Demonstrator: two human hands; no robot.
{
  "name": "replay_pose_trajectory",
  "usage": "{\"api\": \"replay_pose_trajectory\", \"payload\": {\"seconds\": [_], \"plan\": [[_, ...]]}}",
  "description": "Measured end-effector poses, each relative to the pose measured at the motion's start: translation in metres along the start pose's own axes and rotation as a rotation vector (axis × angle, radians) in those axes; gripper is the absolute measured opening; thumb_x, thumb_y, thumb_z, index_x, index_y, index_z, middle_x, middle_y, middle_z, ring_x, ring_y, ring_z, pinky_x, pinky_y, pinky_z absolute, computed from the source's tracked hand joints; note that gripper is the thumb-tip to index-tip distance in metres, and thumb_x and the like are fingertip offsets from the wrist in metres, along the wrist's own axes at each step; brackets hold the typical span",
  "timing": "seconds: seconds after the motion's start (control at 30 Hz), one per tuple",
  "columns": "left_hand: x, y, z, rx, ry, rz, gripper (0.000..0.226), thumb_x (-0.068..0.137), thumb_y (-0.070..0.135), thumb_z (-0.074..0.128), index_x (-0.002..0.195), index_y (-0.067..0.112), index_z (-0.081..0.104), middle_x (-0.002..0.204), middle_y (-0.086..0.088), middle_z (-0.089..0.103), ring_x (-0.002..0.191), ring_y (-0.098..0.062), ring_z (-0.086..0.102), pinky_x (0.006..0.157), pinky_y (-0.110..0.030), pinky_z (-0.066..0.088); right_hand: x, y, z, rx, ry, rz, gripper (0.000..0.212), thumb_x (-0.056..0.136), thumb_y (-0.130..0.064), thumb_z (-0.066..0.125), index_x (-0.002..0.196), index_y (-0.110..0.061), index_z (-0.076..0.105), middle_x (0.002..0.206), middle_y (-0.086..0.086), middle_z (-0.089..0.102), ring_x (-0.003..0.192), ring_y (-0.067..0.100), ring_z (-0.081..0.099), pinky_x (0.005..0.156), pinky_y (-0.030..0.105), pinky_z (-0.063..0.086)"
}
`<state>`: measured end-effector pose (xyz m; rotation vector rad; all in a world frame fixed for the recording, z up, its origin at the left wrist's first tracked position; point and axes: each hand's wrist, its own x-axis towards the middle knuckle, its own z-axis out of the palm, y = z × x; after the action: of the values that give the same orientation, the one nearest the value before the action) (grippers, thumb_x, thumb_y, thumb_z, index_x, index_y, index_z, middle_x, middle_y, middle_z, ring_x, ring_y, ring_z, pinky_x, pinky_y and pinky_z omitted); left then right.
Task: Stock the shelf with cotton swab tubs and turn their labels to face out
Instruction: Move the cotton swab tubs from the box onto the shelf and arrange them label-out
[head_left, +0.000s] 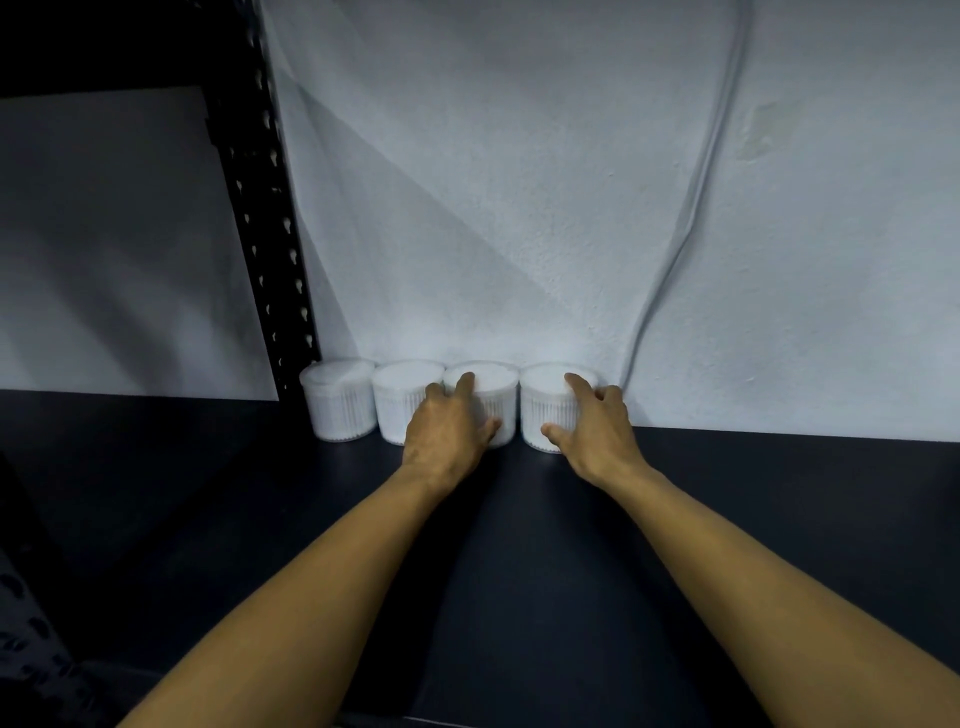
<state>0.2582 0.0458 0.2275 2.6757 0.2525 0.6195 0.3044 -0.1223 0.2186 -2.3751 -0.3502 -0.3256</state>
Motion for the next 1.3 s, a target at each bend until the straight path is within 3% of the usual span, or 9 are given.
{"api": "replay_pose_trajectory", "payload": {"seconds": [0.27, 0.4, 0.57, 0.73, 0.87, 0.93, 1.07, 1.2, 1.3], "plan": [[-0.028, 0.002, -0.022, 0.04, 0.061, 0.017, 0.075, 0.093, 0.046, 0.058, 0.15, 0.017, 0.019, 0.122, -0.018, 0.055, 0.108, -0.034, 0.058, 0.082, -0.038, 0.048, -0.019, -0.008, -0.02, -0.078, 0.01, 0.022, 0.09, 0.084, -0.033, 0.068, 0.148, -0.029, 0.004, 0.141, 0.014, 0.025, 0.128, 0.03, 0.033, 0.099, 0.046, 0.043], [-0.069, 0.008, -0.047, 0.02, 0.034, 0.12, 0.061, 0.095, 0.04, 0.055, 0.146, 0.016, 0.032, 0.12, -0.012, 0.057, 0.102, -0.028, 0.059, 0.077, -0.035, 0.048, -0.061, -0.015, -0.042, -0.153, 0.02, -0.032, 0.078, 0.086, -0.034, 0.064, 0.146, -0.024, 0.016, 0.139, 0.011, 0.031, 0.126, 0.028, 0.037, 0.093, 0.045, 0.047], [-0.144, 0.021, -0.074, 0.04, 0.071, 0.193, 0.054, 0.093, 0.042, 0.055, 0.142, 0.019, 0.044, 0.132, -0.006, 0.054, 0.117, -0.026, 0.054, 0.089, -0.043, 0.05, -0.139, -0.018, -0.074, -0.253, 0.088, -0.167, 0.06, 0.09, -0.041, 0.055, 0.142, -0.02, 0.033, 0.136, 0.004, 0.041, 0.126, 0.021, 0.039, 0.09, 0.041, 0.045], [-0.239, 0.029, -0.069, -0.028, 0.254, 0.336, 0.039, 0.092, 0.037, 0.055, 0.125, 0.018, 0.061, 0.117, -0.001, 0.063, 0.108, -0.022, 0.06, 0.066, -0.044, 0.057, -0.229, -0.009, -0.087, -0.08, 0.342, -0.275, 0.035, 0.088, -0.031, 0.06, 0.121, -0.018, 0.059, 0.111, -0.005, 0.058, 0.11, 0.011, 0.045, 0.072, 0.032, 0.049], [-0.301, 0.015, -0.035, -0.043, 0.273, 0.425, 0.031, 0.09, 0.032, 0.054, 0.113, 0.016, 0.068, 0.107, -0.001, 0.067, 0.096, -0.022, 0.065, 0.054, -0.039, 0.056, -0.292, 0.009, -0.073, -0.066, 0.404, -0.427, 0.023, 0.087, -0.021, 0.062, 0.108, -0.013, 0.066, 0.102, -0.002, 0.062, 0.1, 0.014, 0.052, 0.063, 0.023, 0.045], [-0.323, 0.001, -0.011, -0.019, 0.182, 0.401, 0.032, 0.089, 0.034, 0.052, 0.111, 0.017, 0.068, 0.104, -0.001, 0.067, 0.094, -0.025, 0.065, 0.051, -0.041, 0.055, -0.318, 0.025, -0.054, -0.089, 0.368, -0.476, 0.021, 0.086, -0.019, 0.061, 0.105, -0.01, 0.067, 0.1, 0.002, 0.062, 0.099, 0.018, 0.053, 0.068, 0.022, 0.046], [-0.354, -0.03, 0.043, 0.064, -0.1, 0.329, 0.031, 0.087, 0.034, 0.053, 0.113, 0.021, 0.065, 0.103, 0.0, 0.065, 0.094, -0.026, 0.064, 0.053, -0.039, 0.054, -0.357, 0.067, 0.0, -0.115, 0.201, -0.374, 0.019, 0.083, -0.019, 0.063, 0.102, -0.015, 0.068, 0.102, -0.002, 0.06, 0.101, 0.014, 0.051, 0.057, 0.023, 0.047], [-0.382, -0.059, 0.089, 0.144, -0.514, 0.158, 0.056, 0.087, 0.038, 0.055, 0.141, 0.028, 0.043, 0.133, 0.001, 0.052, 0.122, -0.023, 0.048, 0.084, -0.04, 0.05, -0.392, 0.111, 0.064, -0.213, -0.14, -0.248, 0.025, 0.08, -0.021, 0.066, 0.105, -0.018, 0.066, 0.102, -0.003, 0.059, 0.097, 0.015, 0.053, 0.058, 0.028, 0.051], [-0.406, -0.075, 0.117, 0.187, -0.888, 0.089, 0.087, 0.076, 0.048, 0.059, 0.152, 0.027, 0.02, 0.149, -0.006, 0.034, 0.137, -0.03, 0.03, 0.104, -0.043, 0.038, -0.418, 0.133, 0.108, -0.304, -0.503, -0.133, 0.028, 0.09, -0.027, 0.049, 0.115, -0.02, 0.059, 0.119, -0.002, 0.053, 0.104, 0.02, 0.055, 0.076, 0.032, 0.047]]}}
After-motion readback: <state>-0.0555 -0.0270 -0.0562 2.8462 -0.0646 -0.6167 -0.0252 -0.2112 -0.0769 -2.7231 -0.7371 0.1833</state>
